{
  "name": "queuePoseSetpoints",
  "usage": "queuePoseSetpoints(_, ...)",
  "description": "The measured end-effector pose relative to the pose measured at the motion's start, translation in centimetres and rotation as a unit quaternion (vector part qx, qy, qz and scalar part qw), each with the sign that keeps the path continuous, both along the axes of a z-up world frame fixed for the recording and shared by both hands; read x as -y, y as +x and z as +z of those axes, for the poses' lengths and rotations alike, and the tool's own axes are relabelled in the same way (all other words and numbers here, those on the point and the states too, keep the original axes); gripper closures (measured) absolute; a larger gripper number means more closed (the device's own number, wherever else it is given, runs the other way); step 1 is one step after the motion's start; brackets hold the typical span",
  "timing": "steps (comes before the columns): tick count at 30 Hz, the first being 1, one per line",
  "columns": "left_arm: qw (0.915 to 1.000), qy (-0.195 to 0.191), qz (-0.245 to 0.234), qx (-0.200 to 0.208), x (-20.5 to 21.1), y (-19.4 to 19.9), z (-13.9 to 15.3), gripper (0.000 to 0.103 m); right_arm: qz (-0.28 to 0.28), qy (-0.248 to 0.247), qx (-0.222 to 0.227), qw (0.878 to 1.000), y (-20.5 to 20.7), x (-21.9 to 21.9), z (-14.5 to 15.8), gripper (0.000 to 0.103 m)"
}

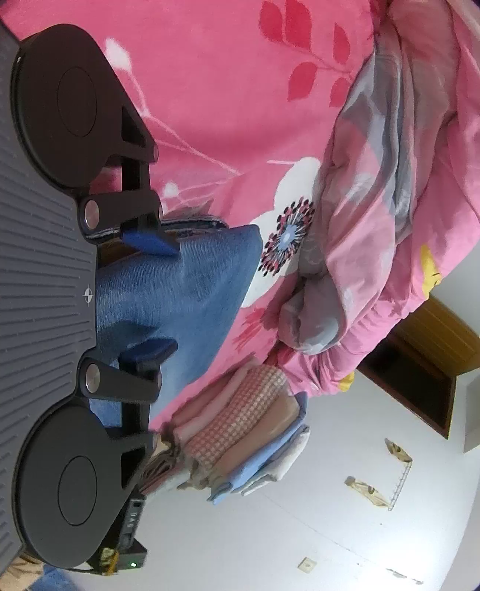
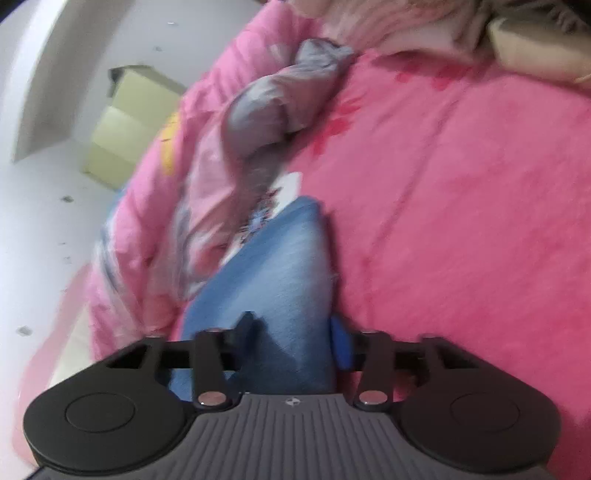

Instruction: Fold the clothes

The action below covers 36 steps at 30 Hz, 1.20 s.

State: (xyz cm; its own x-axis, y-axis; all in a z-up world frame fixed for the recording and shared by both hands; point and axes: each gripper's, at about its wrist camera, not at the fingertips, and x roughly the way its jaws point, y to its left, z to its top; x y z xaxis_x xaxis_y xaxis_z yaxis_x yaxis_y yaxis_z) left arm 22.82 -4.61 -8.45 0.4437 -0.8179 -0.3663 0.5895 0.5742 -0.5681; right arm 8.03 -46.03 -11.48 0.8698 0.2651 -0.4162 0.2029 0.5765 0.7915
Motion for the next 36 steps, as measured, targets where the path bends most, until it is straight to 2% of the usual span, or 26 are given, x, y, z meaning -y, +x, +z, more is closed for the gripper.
queuePoseSetpoints(4,0.9998,-0.018,-0.006,-0.011,-0.1,0.8,0.1,0.065,0.010,-0.028,0.015,0.999,-0.8,-1.0,0.5,0.065)
queuePoseSetpoints(9,0.9999,-0.005,-0.006,-0.013,0.9,1.7,-0.2,0.065,0.014,-0.055,0.023,0.998,-2.1,-1.6,0.8,0.066)
queuePoseSetpoints(12,0.9999,0.003,0.000,-0.015,1.3,1.9,-0.7,0.062,0.008,-0.047,0.019,0.999,-2.1,-1.2,-0.2,0.064)
queuePoseSetpoints(14,0.9998,0.010,0.005,-0.015,1.2,1.9,-0.8,0.054,0.010,-0.049,0.017,0.999,-2.0,-1.0,-0.1,0.062)
queuePoseSetpoints(16,0.9997,0.018,0.016,-0.012,1.0,1.6,-0.4,0.051,0.007,-0.075,0.014,0.997,-2.2,-1.3,0.6,0.059)
queuePoseSetpoints(18,0.9989,0.026,0.035,0.017,0.5,0.6,0.9,0.050,-0.005,-0.118,0.016,0.993,-3.0,-1.6,1.8,0.058)
queuePoseSetpoints(21,0.9955,0.036,0.052,0.071,0.0,-1.4,3.1,0.039,-0.039,-0.188,0.042,0.980,-4.5,-2.4,4.2,0.058)
queuePoseSetpoints(23,0.9923,0.043,0.036,0.110,0.4,-3.2,4.4,0.030,-0.038,-0.205,0.068,0.976,-4.9,-3.2,5.4,0.058)
queuePoseSetpoints(24,0.9909,0.049,0.021,0.124,0.8,-4.0,4.7,0.028,-0.029,-0.212,0.078,0.974,-4.7,-3.9,5.7,0.058)
queuePoseSetpoints(25,0.9897,0.057,0.005,0.131,1.3,-4.6,4.7,0.021,-0.020,-0.219,0.089,0.971,-4.5,-4.7,5.9,0.058)
queuePoseSetpoints(26,0.9885,0.068,-0.011,0.135,1.8,-5.2,4.5,0.016,-0.011,-0.226,0.099,0.969,-4.4,-5.5,6.2,0.058)
queuePoseSetpoints(27,0.9866,0.088,-0.018,0.136,2.4,-5.6,3.9,0.015,0.002,-0.231,0.096,0.968,-3.9,-6.3,5.9,0.059)
queuePoseSetpoints(29,0.9808,0.136,-0.022,0.138,3.5,-6.3,2.3,0.014,0.026,-0.234,0.055,0.970,-2.6,-7.8,4.2,0.059)
queuePoseSetpoints(30,0.9795,0.144,-0.019,0.139,3.6,-6.6,1.7,0.013,0.035,-0.238,0.034,0.970,-2.0,-8.5,3.3,0.059)
queuePoseSetpoints(33,0.9824,0.132,-0.009,0.132,2.9,-6.7,0.8,0.010,0.039,-0.307,0.038,0.950,-2.3,-10.2,4.1,0.060)
queuePoseSetpoints(34,0.9839,0.128,-0.010,0.125,2.7,-6.5,0.7,0.007,0.037,-0.301,0.038,0.952,-2.2,-10.1,4.6,0.061)
queuePoseSetpoints(36,0.9870,0.118,-0.012,0.108,2.4,-6.1,0.4,0.006,0.027,-0.287,0.065,0.955,-2.3,-9.9,6.0,0.065)
